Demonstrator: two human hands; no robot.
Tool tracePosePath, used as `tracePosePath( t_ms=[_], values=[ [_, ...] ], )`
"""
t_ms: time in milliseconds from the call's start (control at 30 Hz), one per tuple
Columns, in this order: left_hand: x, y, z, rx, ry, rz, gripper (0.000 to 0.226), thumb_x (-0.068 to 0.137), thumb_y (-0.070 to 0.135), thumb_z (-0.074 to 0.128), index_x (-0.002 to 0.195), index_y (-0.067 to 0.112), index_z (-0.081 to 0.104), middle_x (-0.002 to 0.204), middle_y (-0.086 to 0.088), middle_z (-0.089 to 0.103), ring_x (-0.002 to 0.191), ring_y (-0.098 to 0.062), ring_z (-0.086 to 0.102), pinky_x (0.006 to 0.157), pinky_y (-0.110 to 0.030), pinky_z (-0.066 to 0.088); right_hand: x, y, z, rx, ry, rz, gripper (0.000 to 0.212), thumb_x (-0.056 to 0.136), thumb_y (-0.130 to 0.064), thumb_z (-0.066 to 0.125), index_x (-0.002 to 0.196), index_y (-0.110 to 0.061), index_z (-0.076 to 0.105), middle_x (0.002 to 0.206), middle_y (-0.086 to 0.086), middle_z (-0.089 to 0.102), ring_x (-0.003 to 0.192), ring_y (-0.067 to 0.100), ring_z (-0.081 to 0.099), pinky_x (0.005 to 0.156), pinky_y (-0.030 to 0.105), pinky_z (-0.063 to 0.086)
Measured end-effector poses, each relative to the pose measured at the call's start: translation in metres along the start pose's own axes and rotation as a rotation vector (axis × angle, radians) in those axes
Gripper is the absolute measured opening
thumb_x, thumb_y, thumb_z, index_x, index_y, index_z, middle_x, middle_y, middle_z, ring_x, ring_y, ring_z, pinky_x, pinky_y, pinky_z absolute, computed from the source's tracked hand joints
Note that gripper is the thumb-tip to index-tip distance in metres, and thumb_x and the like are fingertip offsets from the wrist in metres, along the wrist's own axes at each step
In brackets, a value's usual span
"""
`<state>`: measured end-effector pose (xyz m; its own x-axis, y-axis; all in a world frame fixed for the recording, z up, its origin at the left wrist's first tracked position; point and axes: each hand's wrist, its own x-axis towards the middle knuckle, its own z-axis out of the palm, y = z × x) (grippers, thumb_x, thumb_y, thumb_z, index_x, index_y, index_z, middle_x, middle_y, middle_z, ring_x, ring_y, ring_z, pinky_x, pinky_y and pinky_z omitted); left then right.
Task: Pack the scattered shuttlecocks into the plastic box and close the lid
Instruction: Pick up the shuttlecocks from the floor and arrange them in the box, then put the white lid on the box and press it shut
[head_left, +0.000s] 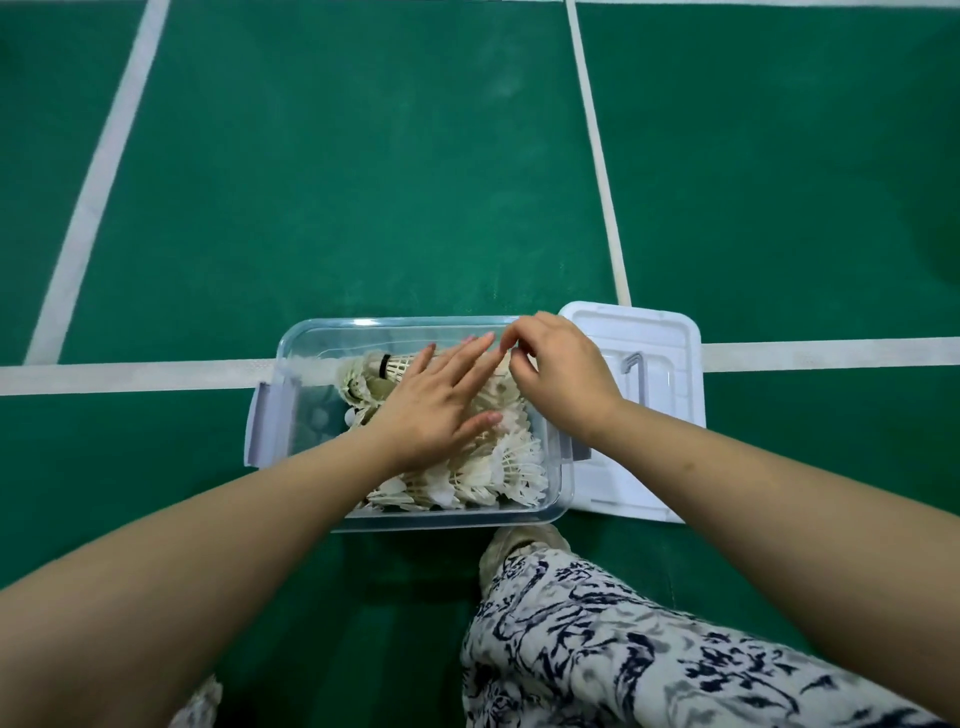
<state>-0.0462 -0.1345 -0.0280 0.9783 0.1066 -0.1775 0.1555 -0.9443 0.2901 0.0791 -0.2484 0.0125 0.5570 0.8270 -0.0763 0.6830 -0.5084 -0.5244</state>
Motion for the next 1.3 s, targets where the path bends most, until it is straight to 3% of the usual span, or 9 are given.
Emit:
tracePosePath(
  t_ms=[167,433,533,733,900,1000,1100,1233,1300],
  values=[
    [-0.009,0.003,-0.008,0.013,0.156,-0.073,0.067,0.086,0.063,0.015,0.142,0.03,-0.005,0.155,-0.001,0.005,0.14,-0.018,0.014,0.11,-0.043,-0.002,0.001,0.009,-0.005,0.07,0.103,0.092,0.018,0.089,-0.014,0.045,0.101,-0.013,0.06,0.09,-0.005,0.049,0.098,0.019,0.049,0.08,0.026,0.034],
    [0.03,0.053,-0.02,-0.093,0.246,-0.039,0.061,0.089,0.046,0.03,0.144,0.019,0.021,0.151,-0.01,0.026,0.132,-0.024,0.038,0.109,-0.05,0.016,-0.005,0.034,-0.01,0.069,0.176,0.21,0.018,0.089,-0.016,0.046,0.101,-0.012,0.059,0.102,0.008,0.06,0.102,0.025,0.049,0.088,0.035,0.039],
    [0.047,0.072,-0.021,-0.097,0.217,-0.031,0.061,0.091,0.046,0.03,0.145,0.021,0.018,0.154,-0.008,0.017,0.136,-0.022,0.03,0.112,-0.048,0.011,-0.011,0.056,-0.012,0.019,0.164,0.338,0.026,0.088,-0.018,0.046,0.113,-0.015,0.054,0.114,0.008,0.056,0.111,0.028,0.046,0.092,0.041,0.039],
    [0.061,0.084,-0.008,0.072,0.058,-0.082,0.048,0.096,0.032,0.033,0.142,0.024,0.025,0.153,0.0,0.017,0.143,-0.019,0.0,0.113,-0.048,-0.003,-0.022,0.109,0.0,-0.056,-0.113,0.789,0.055,0.085,-0.019,0.051,0.136,-0.015,0.03,0.139,0.011,0.036,0.126,0.033,0.033,0.096,0.041,0.034],
    [0.06,0.084,-0.008,0.079,0.032,-0.099,0.047,0.096,0.032,0.032,0.142,0.023,0.026,0.152,-0.001,0.021,0.143,-0.02,0.001,0.113,-0.048,-0.005,-0.017,0.125,0.008,0.272,-0.253,0.946,0.037,0.089,-0.009,0.043,0.126,-0.002,0.042,0.117,0.016,0.056,0.1,0.032,0.054,0.079,0.031,0.042],
    [0.06,0.085,-0.008,0.072,0.034,-0.106,0.046,0.096,0.032,0.032,0.141,0.023,0.027,0.152,-0.002,0.021,0.143,-0.02,0.001,0.113,-0.048,-0.006,-0.013,0.127,0.013,0.342,-0.272,0.936,0.033,0.092,-0.008,0.04,0.121,0.004,0.052,0.11,0.017,0.059,0.105,0.035,0.057,0.093,0.04,0.047],
    [0.058,0.083,-0.008,0.053,0.04,-0.116,0.048,0.096,0.034,0.032,0.142,0.023,0.026,0.153,-0.002,0.02,0.143,-0.019,0.001,0.113,-0.046,-0.006,-0.013,0.123,0.011,0.408,-0.15,0.951,0.034,0.095,-0.011,0.035,0.121,0.004,0.051,0.109,0.021,0.056,0.09,0.028,0.051,0.092,0.042,0.049],
    [0.054,0.08,-0.01,0.04,0.033,-0.127,0.054,0.096,0.043,0.029,0.144,0.023,0.019,0.155,-0.001,0.014,0.143,-0.017,-0.001,0.114,-0.044,-0.005,-0.012,0.113,-0.011,0.408,0.168,0.941,0.038,0.098,-0.032,0.028,0.105,-0.007,0.056,0.095,0.009,0.056,0.081,0.028,0.051,0.072,0.033,0.044],
    [0.048,0.078,-0.011,0.03,0.036,-0.148,0.057,0.095,0.047,0.027,0.145,0.023,0.016,0.155,0.0,0.011,0.143,-0.016,-0.002,0.114,-0.044,-0.004,-0.006,0.105,-0.029,0.464,0.291,0.89,0.04,0.096,-0.039,0.029,0.096,-0.011,0.058,0.092,0.008,0.058,0.082,0.029,0.054,0.075,0.037,0.05]
  ],
)
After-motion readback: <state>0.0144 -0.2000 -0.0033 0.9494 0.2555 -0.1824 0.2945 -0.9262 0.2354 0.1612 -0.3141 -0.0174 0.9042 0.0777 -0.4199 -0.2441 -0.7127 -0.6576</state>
